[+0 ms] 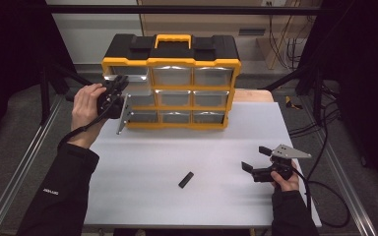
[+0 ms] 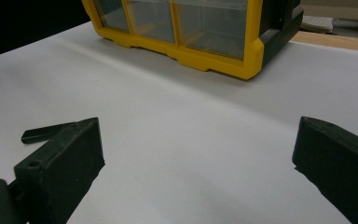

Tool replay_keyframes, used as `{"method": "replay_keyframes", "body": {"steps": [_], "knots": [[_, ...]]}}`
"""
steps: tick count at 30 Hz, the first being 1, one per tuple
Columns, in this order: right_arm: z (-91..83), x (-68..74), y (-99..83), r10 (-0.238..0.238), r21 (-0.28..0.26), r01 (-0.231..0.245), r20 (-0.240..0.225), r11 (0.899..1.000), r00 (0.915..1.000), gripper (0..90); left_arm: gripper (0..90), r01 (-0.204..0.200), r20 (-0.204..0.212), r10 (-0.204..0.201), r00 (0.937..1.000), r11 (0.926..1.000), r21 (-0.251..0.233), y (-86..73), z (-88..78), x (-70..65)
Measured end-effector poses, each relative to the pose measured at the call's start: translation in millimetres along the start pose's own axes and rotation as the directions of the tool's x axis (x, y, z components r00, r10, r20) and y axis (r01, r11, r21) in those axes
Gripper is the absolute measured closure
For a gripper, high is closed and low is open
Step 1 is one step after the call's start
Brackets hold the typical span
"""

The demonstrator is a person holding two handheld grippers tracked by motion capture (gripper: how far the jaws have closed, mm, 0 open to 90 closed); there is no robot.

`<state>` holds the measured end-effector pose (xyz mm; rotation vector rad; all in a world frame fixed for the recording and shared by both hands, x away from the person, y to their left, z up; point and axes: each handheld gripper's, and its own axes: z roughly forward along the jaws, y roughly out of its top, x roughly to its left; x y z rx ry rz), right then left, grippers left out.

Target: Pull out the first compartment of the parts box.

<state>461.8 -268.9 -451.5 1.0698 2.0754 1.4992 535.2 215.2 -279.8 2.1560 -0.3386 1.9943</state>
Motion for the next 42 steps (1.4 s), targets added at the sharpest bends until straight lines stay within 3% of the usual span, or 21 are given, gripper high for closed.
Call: {"method": "replay_keyframes", "body": {"steps": [42], "knots": [[0.0,0.3,0.1,-0.003,0.001,0.003,0.0,1.0,1.0,2.2,78.1,-0.001,-0.008,0.001,1.0,0.9997,-0.026,2.1,-25.5,-3.9]]}}
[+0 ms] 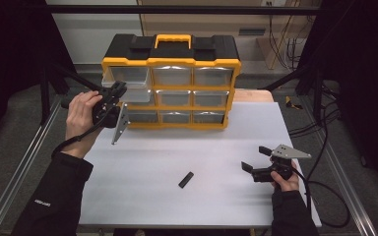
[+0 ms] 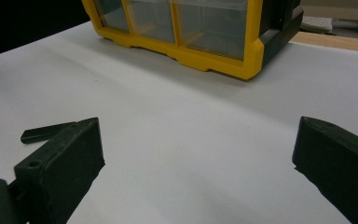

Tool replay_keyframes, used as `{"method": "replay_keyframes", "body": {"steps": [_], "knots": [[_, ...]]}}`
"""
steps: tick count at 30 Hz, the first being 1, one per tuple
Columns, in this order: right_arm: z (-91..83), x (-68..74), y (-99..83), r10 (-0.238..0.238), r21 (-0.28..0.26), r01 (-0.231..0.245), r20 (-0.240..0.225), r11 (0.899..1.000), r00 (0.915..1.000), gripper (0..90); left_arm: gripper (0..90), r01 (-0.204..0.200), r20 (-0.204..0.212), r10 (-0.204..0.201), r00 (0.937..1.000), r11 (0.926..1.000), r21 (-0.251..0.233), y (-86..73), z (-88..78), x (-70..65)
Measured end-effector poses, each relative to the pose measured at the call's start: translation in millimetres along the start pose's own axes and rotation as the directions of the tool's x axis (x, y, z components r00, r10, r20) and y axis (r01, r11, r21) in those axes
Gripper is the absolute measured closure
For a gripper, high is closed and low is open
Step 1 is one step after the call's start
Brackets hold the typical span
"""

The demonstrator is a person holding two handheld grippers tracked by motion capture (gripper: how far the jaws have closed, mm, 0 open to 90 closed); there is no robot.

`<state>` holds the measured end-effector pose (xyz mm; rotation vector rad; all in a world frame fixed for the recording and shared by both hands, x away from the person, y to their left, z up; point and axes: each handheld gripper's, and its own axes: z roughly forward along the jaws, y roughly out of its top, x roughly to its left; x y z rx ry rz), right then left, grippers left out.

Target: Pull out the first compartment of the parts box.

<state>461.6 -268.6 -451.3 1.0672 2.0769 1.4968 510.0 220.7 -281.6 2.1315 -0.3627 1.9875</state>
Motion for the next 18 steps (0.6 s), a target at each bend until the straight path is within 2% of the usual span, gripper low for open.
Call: {"method": "replay_keyframes", "body": {"steps": [18], "knots": [[-0.2,0.2,0.0,0.0,0.002,0.0,0.001,1.0,1.0,2.2,78.1,-0.001,-0.007,0.001,1.0,0.9999,-0.013,1.3,-12.0,-2.6]]}}
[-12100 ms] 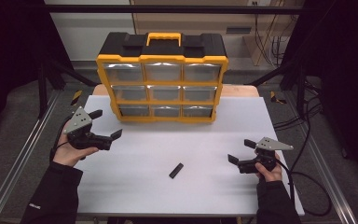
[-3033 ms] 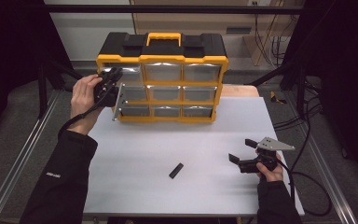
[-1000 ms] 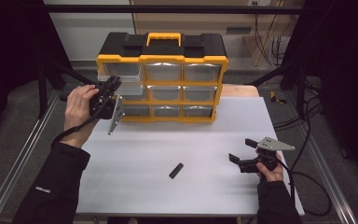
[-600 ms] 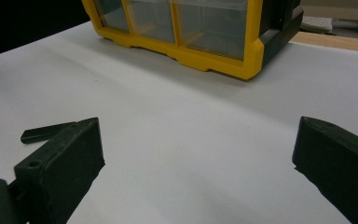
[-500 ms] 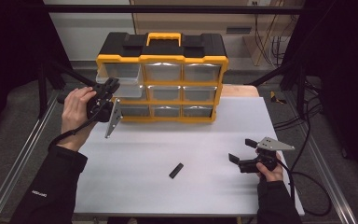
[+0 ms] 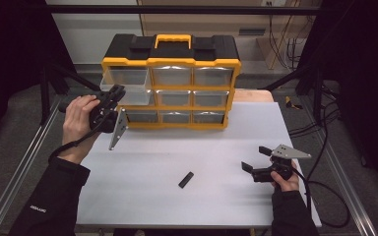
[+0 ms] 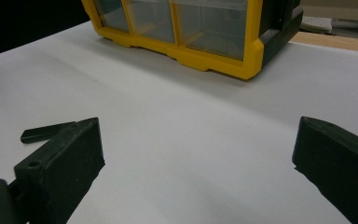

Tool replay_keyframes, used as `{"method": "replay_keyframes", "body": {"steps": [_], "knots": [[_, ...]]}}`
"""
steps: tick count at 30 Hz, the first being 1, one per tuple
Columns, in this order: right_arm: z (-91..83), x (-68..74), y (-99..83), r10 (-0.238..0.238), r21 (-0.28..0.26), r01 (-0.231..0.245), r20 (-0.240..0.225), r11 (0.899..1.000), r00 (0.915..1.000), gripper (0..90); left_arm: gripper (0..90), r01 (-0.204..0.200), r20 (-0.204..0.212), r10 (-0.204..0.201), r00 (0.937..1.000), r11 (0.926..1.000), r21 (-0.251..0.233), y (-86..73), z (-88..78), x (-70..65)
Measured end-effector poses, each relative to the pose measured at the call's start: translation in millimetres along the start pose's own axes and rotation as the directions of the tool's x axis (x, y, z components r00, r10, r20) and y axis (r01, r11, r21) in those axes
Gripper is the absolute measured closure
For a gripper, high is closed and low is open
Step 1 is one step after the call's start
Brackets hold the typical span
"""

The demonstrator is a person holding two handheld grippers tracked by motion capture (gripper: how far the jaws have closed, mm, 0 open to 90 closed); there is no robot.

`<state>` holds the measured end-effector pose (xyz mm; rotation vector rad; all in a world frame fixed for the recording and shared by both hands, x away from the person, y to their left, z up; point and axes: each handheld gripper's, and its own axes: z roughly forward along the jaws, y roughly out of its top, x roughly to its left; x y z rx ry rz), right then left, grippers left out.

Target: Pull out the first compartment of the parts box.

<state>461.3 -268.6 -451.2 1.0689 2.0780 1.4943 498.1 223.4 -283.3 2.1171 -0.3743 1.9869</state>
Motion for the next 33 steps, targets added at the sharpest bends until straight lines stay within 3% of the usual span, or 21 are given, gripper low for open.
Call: {"method": "replay_keyframes", "body": {"steps": [25,33], "knots": [[0.0,0.1,0.0,-0.003,0.001,0.003,-0.002,1.0,1.0,2.2,77.6,-0.003,-0.004,0.003,1.0,1.0,0.005,0.4,-5.2,-3.0],[0.0,0.1,0.0,-0.001,0.001,0.001,-0.002,1.0,1.0,2.2,73.3,0.044,0.022,-0.044,0.9988,0.999,0.001,-0.3,-4.9,-1.6]]}}
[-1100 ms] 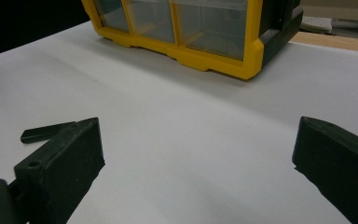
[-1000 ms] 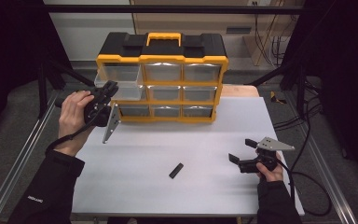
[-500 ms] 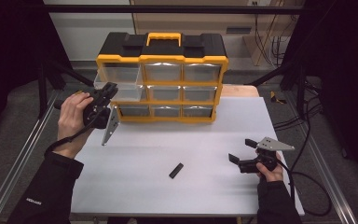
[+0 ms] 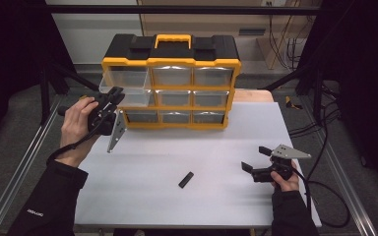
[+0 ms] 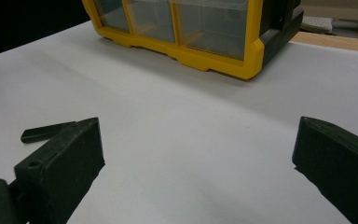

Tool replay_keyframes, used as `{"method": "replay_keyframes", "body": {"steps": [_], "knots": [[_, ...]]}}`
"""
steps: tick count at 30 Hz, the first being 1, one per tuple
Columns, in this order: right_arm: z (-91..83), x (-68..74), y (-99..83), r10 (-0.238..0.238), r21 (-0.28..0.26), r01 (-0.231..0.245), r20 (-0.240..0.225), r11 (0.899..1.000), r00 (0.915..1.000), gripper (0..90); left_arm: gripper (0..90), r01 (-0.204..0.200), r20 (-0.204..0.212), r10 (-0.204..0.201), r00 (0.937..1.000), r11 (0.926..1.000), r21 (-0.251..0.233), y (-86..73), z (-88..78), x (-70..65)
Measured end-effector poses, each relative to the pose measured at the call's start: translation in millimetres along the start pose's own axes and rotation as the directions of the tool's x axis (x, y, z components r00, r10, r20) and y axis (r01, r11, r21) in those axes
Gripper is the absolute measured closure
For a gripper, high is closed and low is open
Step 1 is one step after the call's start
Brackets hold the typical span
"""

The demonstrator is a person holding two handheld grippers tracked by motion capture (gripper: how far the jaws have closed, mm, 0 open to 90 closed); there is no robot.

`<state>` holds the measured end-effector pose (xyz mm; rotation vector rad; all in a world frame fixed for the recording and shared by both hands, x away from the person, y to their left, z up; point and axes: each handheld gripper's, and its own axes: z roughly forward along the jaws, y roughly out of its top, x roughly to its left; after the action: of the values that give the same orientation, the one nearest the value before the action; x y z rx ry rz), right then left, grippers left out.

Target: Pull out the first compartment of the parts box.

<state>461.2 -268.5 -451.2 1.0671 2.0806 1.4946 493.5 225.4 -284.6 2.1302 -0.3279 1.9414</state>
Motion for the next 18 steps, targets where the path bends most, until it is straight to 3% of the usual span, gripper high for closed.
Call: {"method": "replay_keyframes", "body": {"steps": [5,9,16,18], "knots": [[-0.1,0.0,0.0,0.001,0.0,-0.001,0.0,1.0,1.0,2.2,70.2,0.054,0.019,-0.054,0.9984,0.9985,0.009,0.4,-0.1,2.3],[-0.2,0.1,0.1,0.001,-0.001,-0.001,0.0,1.0,1.0,2.2,62.3,0.122,0.026,-0.123,0.9921,0.9924,0.013,0.7,-0.3,3.1],[-0.2,0.1,0.2,0.002,-0.002,-0.002,0.001,1.0,1.0,2.2,48.1,0.243,0.048,-0.242,0.969,0.9701,0.0,0.2,-0.1,4.0],[-0.3,0.0,0.2,0.001,-0.002,-0.001,0.001,1.0,1.0,2.2,46.5,0.278,0.06,-0.278,0.9588,0.9605,-0.005,0.3,-0.7,4.8]]}}
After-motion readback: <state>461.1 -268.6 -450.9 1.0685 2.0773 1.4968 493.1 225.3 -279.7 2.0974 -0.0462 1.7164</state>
